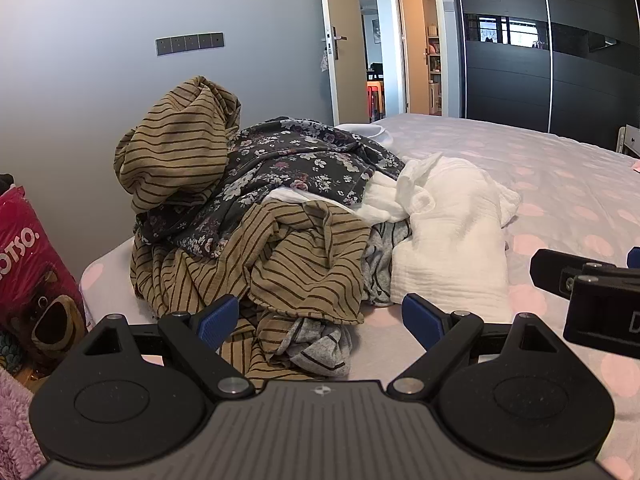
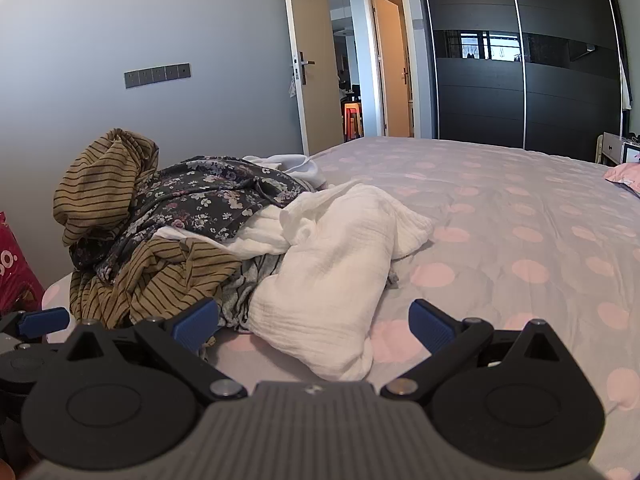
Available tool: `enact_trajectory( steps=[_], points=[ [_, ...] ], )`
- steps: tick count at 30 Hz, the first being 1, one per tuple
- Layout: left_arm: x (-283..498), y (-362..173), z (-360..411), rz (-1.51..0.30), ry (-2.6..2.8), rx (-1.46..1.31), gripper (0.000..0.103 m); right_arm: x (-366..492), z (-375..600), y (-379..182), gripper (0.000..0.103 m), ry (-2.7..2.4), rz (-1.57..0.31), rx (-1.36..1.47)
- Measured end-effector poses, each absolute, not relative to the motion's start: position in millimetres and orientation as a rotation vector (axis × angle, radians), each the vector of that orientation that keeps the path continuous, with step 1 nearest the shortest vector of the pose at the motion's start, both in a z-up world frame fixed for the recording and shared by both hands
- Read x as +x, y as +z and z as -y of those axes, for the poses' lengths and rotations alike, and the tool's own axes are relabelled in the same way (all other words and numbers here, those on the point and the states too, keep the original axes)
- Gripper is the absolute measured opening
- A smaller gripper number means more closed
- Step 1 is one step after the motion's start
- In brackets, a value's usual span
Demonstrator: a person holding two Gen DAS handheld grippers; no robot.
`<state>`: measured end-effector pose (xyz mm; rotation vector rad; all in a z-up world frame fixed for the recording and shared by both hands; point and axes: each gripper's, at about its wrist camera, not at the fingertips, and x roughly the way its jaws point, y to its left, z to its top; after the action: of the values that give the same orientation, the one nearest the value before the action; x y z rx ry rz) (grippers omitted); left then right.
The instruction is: Fold clothes
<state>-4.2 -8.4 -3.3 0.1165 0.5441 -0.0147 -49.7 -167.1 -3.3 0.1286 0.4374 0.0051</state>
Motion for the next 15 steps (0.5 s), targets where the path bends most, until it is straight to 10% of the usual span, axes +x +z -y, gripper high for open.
enact_trajectory(
  steps=[15],
  points=[
    [-3.1, -3.2, 7.5, -0.547, -0.018, 0.119, 0.090, -49.6, 165.4, -2.8, 0.102, 0.003, -0.446, 0.124]
  ],
)
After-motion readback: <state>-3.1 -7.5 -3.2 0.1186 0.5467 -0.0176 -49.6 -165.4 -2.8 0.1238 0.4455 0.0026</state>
